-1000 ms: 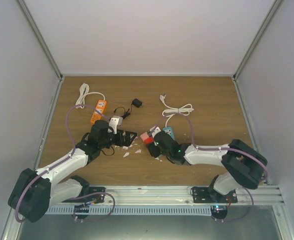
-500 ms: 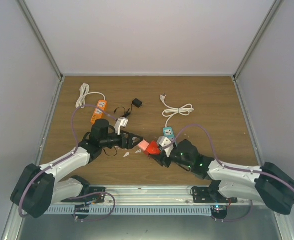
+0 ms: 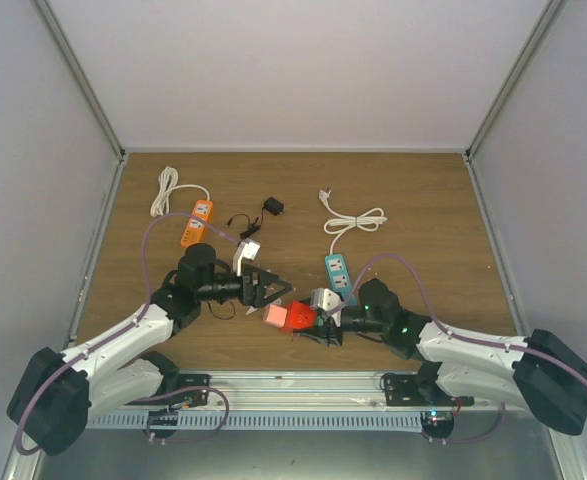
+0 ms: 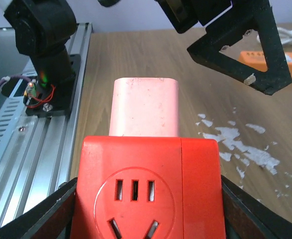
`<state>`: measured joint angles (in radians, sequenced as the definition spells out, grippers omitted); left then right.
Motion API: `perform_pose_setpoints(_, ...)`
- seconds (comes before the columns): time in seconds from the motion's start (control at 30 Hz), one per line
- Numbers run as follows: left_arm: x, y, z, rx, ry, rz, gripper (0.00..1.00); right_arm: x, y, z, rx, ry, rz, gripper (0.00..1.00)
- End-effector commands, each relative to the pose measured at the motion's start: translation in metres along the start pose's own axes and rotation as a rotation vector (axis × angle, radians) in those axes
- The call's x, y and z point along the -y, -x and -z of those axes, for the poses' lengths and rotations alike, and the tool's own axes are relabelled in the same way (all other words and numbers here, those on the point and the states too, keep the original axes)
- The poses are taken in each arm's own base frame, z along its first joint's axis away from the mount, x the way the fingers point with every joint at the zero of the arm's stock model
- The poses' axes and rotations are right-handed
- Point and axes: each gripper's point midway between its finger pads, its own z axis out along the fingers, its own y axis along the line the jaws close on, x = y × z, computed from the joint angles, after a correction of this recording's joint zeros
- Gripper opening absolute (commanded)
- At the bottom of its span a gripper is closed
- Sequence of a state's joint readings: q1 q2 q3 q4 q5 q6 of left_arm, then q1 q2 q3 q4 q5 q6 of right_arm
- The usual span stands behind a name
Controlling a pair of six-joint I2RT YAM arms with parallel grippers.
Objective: Insert the plug
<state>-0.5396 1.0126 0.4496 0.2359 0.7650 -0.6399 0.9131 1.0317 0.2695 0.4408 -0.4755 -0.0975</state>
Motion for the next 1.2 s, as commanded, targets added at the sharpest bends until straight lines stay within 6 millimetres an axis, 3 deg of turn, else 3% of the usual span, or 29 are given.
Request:
perform_pose_setpoints(0.0, -0.010, -0.017, -0.002, -0.046, 0.049, 0.067, 0.99, 0.000, 0.029, -0.002, 0.073, 0.029, 0.068, 0.10)
perform_pose_setpoints(0.27, -0.025, -0.035, -0.002, -0.115, 0.120, 0.157, 0.99, 0.000, 0.032, -0.004, 0.063, 0.026, 0.078, 0.10)
perform_pose_setpoints(0.7, -0.014, -0.057, -0.018, -0.222, 0.053, 0.190, 0.99, 0.006, 0.027, -0.009, 0.030, -0.002, 0.071, 0.10)
perform_pose_setpoints(0.87, -0.007, -0.056, -0.018, -0.218, 0.044, 0.174, 0.99, 0.009, 0.028, -0.009, 0.030, -0.022, 0.072, 0.10)
perform_pose_setpoints(1.17, -0.002, -0.065, -0.018, -0.234, 0.020, 0.161, 0.88, 0.014, 0.029, -0.007, 0.033, -0.054, 0.069, 0.10)
